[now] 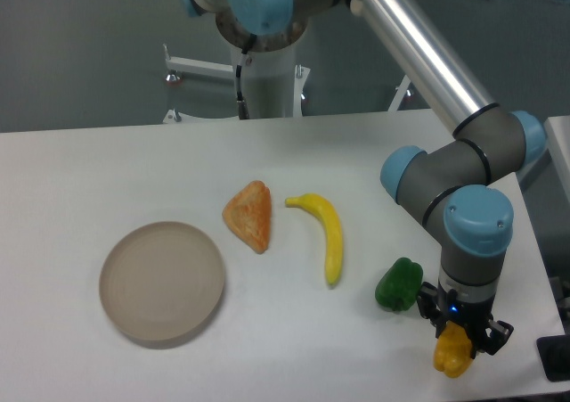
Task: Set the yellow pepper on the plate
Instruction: 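Lift the grasped yellow pepper with the gripper off the table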
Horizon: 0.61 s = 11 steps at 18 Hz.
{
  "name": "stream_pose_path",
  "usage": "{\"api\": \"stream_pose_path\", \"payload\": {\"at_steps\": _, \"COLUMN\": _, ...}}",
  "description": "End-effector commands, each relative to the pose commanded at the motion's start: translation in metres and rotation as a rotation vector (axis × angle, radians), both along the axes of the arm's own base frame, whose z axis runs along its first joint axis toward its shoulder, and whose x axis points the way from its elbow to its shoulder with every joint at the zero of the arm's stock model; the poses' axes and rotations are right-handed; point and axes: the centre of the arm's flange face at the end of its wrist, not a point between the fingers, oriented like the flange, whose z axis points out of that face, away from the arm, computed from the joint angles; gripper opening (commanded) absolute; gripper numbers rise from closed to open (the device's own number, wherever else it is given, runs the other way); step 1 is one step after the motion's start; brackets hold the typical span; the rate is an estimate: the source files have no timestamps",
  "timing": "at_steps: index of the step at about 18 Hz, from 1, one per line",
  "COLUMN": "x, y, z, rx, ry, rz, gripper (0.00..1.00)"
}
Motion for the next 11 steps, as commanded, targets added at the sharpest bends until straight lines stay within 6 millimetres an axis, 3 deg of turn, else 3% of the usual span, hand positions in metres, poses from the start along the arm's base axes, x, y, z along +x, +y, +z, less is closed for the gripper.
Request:
{"api": "stream_pose_path", "payload": {"at_steps": 4, "x": 0.003, "y": 0.001, "z": 0.001, "rx": -0.001, "ry": -0.004, "rz": 0.003, "gripper": 0.51}}
{"api": "stream_pose_path", "payload": {"at_steps": 6, "x": 0.027, "y": 0.014, "z": 0.006, "rx": -0.001, "ry": -0.001, "rz": -0.019, "gripper": 0.51}}
{"api": "stream_pose_path", "payload": {"at_steps": 9, "x": 0.044, "y": 0.006, "z": 0.022, "rx": 0.006, "ry": -0.024, "rz": 0.024, "gripper": 0.52}}
{"api": "stream_pose_path", "payload": {"at_steps": 11, "x": 0.061, "y": -0.010, "z": 0.043, "rx": -0.005, "ry": -0.046, "rz": 0.049, "gripper": 0.52}}
